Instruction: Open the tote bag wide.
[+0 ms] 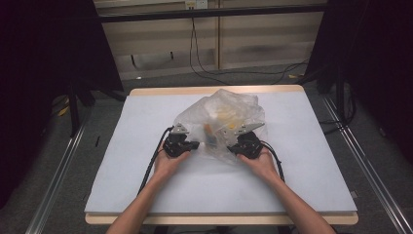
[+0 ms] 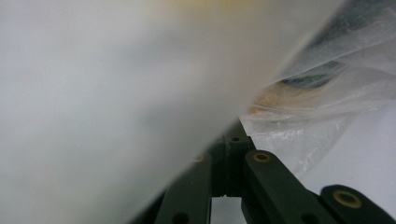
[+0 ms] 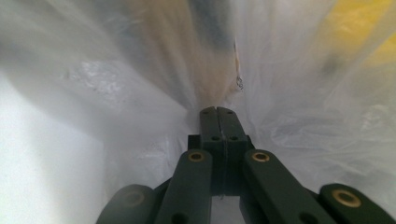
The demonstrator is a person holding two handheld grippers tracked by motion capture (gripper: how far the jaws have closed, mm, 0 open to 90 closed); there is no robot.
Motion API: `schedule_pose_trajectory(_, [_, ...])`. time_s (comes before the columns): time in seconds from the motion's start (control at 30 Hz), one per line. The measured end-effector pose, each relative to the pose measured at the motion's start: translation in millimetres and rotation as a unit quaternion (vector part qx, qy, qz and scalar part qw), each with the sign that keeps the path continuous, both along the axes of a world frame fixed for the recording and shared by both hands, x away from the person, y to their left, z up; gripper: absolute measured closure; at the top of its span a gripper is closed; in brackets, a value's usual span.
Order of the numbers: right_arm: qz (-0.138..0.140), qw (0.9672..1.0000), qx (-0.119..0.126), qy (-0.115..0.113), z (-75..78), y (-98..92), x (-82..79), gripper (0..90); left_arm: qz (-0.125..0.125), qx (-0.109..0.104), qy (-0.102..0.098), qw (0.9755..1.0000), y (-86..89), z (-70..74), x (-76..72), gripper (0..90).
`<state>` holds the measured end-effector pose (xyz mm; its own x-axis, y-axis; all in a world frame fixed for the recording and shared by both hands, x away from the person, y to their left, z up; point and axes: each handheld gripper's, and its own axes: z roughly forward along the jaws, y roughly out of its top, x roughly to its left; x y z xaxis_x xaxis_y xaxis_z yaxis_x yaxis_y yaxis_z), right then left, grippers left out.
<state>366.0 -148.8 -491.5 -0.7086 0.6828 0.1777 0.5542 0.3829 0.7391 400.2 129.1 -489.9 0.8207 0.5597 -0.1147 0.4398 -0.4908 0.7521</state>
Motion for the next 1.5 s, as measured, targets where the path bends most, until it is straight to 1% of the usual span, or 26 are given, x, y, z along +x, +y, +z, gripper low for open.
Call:
schedule_pose_trajectory(0.03, [-0.001, 1.0000, 0.004, 0.004, -0.3, -1.7, 0.2, 90.0, 0.000, -0.002, 0.005, 1.0000, 0.5, 0.4, 0.3, 90.0])
schedule_pose_trajectory(0.07, [0.001, 1.0000, 0.003, 0.001, -0.4, -3.0, 0.2, 90.0, 0.003, -0.004, 0.009, 1.0000, 1.2, 0.6, 0.2, 90.0])
schedule_pose_trajectory(0.1, [-0.001, 1.0000, 0.000, 0.000, 0.2, -3.4, -0.3, 90.0, 0.001, 0.000, 0.004, 1.0000, 1.9, 1.1, -0.5, 90.0])
schedule_pose_trajectory(0.13, [-0.001, 1.0000, -0.002, -0.002, 0.9, -3.8, -1.2, 90.0, -0.003, -0.002, -0.002, 1.0000, 3.2, 1.7, -1.6, 90.0])
schedule_pose_trajectory(0.2, [0.011, 0.9998, 0.017, -0.009, 2.0, -6.4, -3.9, 90.0, -0.005, -0.019, -0.010, 0.9998, 6.7, 6.5, -5.1, 90.0])
schedule_pose_trajectory(0.23, [0.011, 0.9995, 0.027, -0.013, 4.7, -7.7, -5.8, 90.0, -0.008, -0.022, -0.019, 0.9995, 8.8, 12.0, -7.7, 90.0])
schedule_pose_trajectory(0.3, [0.010, 0.9984, 0.048, -0.027, 14.0, -10.6, -10.0, 90.0, -0.015, -0.048, -0.031, 0.9983, 13.2, 24.0, -14.1, 90.0])
schedule_pose_trajectory(0.37, [0.012, 0.9972, 0.058, -0.046, 25.6, -14.3, -14.4, 90.0, -0.022, -0.066, -0.043, 0.9967, 17.1, 36.1, -20.8, 90.0])
schedule_pose_trajectory(0.5, [0.004, 0.9946, 0.078, -0.068, 46.4, -25.8, -24.6, 90.0, -0.038, -0.087, -0.068, 0.9931, 21.6, 58.5, -37.7, 90.0])
schedule_pose_trajectory(0.57, [-0.001, 0.9930, 0.089, -0.078, 56.2, -32.7, -28.6, 90.0, -0.044, -0.107, -0.079, 0.9902, 21.9, 70.3, -45.3, 90.0])
schedule_pose_trajectory(0.63, [-0.007, 0.9907, 0.104, -0.088, 65.8, -39.5, -31.2, 90.0, -0.052, -0.112, -0.095, 0.9878, 22.7, 84.2, -50.9, 90.0])
schedule_pose_trajectory(0.67, [-0.011, 0.9897, 0.108, -0.094, 70.3, -42.6, -31.8, 90.0, -0.058, -0.124, -0.098, 0.9857, 22.6, 91.1, -52.4, 90.0])
schedule_pose_trajectory(0.73, [-0.015, 0.9882, 0.112, -0.104, 78.3, -47.8, -31.9, 90.0, -0.061, -0.133, -0.113, 0.9827, 21.2, 106.1, -54.2, 90.0])
schedule_pose_trajectory(0.83, [-0.025, 0.9851, 0.124, -0.117, 88.1, -54.5, -30.4, 90.0, -0.068, -0.148, -0.128, 0.9781, 16.4, 125.9, -50.9, 90.0])
schedule_pose_trajectory(0.93, [-0.031, 0.9832, 0.129, -0.125, 95.6, -58.6, -29.3, 90.0, -0.070, -0.167, -0.142, 0.9732, 10.9, 144.9, -44.9, 90.0])
schedule_pose_trajectory(0.97, [-0.032, 0.9825, 0.131, -0.128, 97.7, -59.6, -28.5, 90.0, -0.072, -0.174, -0.145, 0.9713, 7.6, 151.6, -43.2, 90.0])
schedule_pose_trajectory(1.07, [-0.036, 0.9816, 0.132, -0.133, 104.2, -62.5, -26.1, 90.0, -0.082, -0.196, -0.161, 0.9639, -2.0, 173.3, -38.9, 90.0])
schedule_pose_trajectory(1.1, [-0.037, 0.9814, 0.131, -0.136, 106.8, -63.6, -25.2, 90.0, -0.085, -0.198, -0.163, 0.9627, -6.6, 179.6, -36.9, 90.0])
schedule_pose_trajectory(1.13, [-0.040, 0.9808, 0.131, -0.138, 109.5, -64.8, -24.2, 90.0, -0.087, -0.195, -0.165, 0.9629, -10.2, 183.8, -35.0, 90.0])
schedule_pose_trajectory(1.17, [-0.040, 0.9804, 0.132, -0.141, 111.6, -65.9, -23.1, 90.0, -0.091, -0.194, -0.168, 0.9622, -16.6, 189.4, -31.1, 90.0])
schedule_pose_trajectory(1.23, [-0.045, 0.9790, 0.135, -0.145, 117.8, -68.4, -20.7, 90.0, -0.092, -0.191, -0.169, 0.9626, -25.6, 195.7, -24.4, 90.0])
schedule_pose_trajectory(1.3, [-0.045, 0.9780, 0.139, -0.149, 122.0, -69.0, -18.6, 90.0, -0.084, -0.186, -0.164, 0.9651, -32.7, 197.0, -16.4, 90.0])
schedule_pose_trajectory(1.33, [-0.044, 0.9778, 0.138, -0.152, 123.4, -69.1, -17.5, 90.0, -0.078, -0.183, -0.159, 0.9670, -34.7, 195.0, -11.0, 90.0])
schedule_pose_trajectory(1.37, [-0.046, 0.9774, 0.140, -0.152, 124.4, -68.8, -16.4, 90.0, -0.073, -0.176, -0.151, 0.9699, -36.5, 190.7, -5.1, 90.0])
schedule_pose_trajectory(1.43, [-0.046, 0.9775, 0.137, -0.154, 124.5, -67.8, -13.5, 90.0, -0.059, -0.145, -0.143, 0.9772, -39.2, 177.3, 3.3, 90.0])
schedule_pose_trajectory(1.5, [-0.047, 0.9776, 0.137, -0.152, 122.4, -67.1, -10.1, 90.0, -0.048, -0.129, -0.131, 0.9817, -38.3, 161.0, 8.5, 90.0])
